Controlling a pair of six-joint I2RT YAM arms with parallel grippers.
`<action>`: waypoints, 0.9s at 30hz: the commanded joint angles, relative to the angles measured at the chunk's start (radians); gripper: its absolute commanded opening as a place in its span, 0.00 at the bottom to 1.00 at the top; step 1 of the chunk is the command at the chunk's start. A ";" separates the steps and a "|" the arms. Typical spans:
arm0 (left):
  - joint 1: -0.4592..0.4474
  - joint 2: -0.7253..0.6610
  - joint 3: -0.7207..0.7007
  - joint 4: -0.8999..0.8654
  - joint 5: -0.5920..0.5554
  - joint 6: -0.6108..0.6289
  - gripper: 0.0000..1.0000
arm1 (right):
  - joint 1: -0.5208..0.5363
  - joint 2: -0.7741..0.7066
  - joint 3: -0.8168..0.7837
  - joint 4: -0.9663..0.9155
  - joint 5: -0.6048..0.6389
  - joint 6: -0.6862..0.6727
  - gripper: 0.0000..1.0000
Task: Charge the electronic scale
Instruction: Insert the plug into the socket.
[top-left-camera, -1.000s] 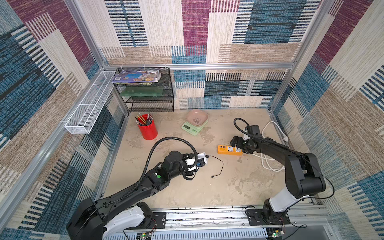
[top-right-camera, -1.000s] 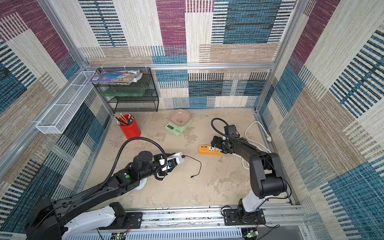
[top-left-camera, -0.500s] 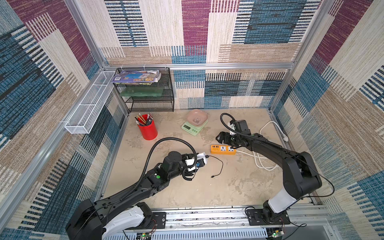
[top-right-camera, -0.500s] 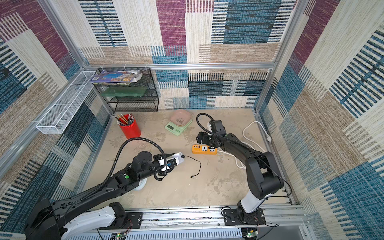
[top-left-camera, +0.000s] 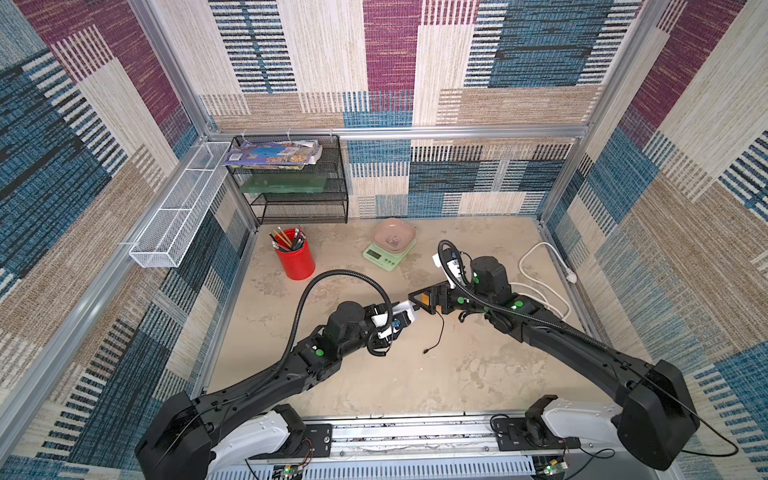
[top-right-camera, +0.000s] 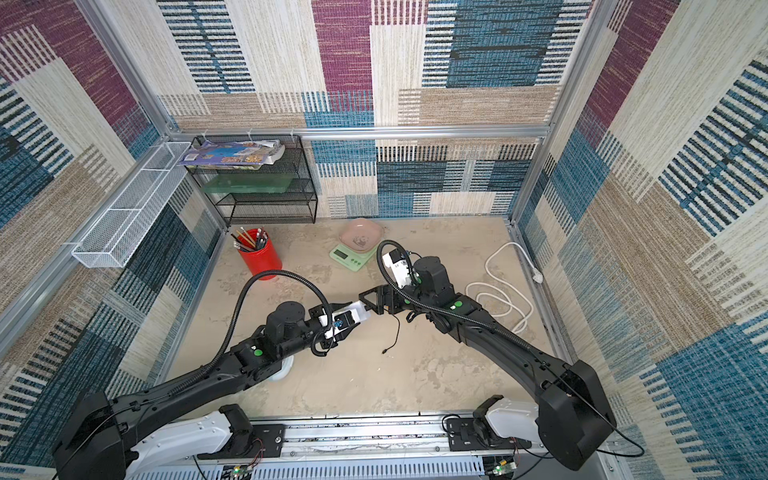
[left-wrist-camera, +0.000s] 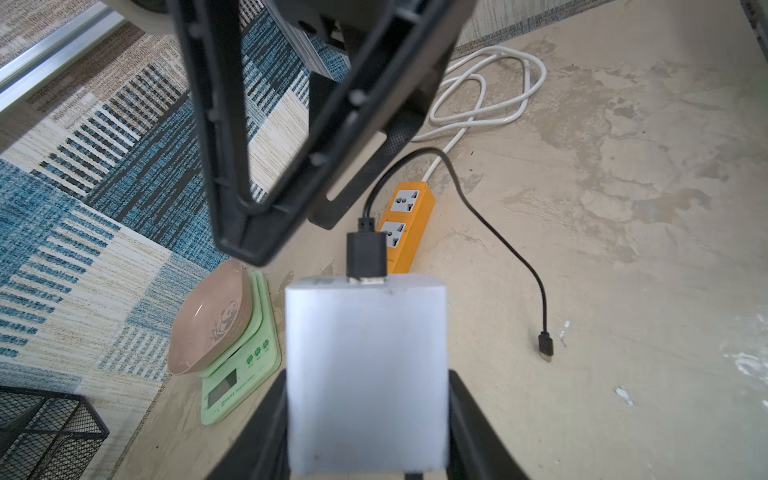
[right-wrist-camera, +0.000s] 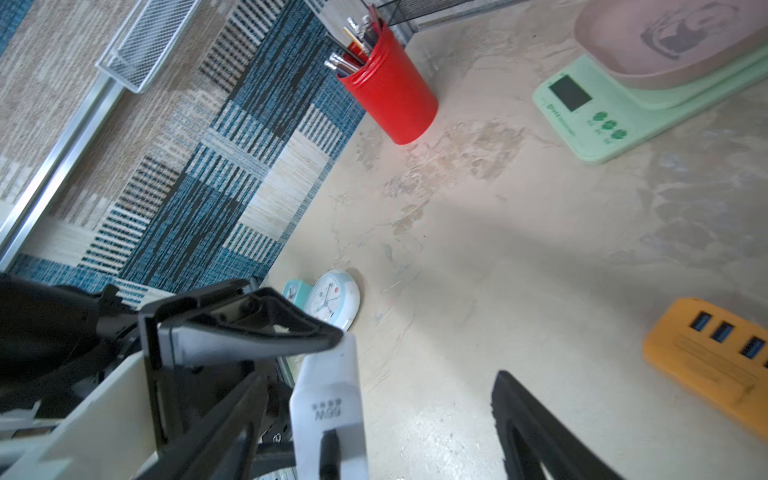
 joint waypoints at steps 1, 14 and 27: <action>0.000 -0.010 0.012 0.055 0.019 -0.040 0.45 | 0.030 -0.013 -0.021 0.072 -0.038 -0.038 0.83; 0.002 0.002 0.038 0.045 0.014 -0.059 0.45 | 0.068 -0.004 -0.013 0.089 -0.058 -0.069 0.32; 0.008 0.013 0.013 0.077 -0.080 -0.075 0.85 | 0.051 0.034 0.114 -0.128 0.252 -0.016 0.13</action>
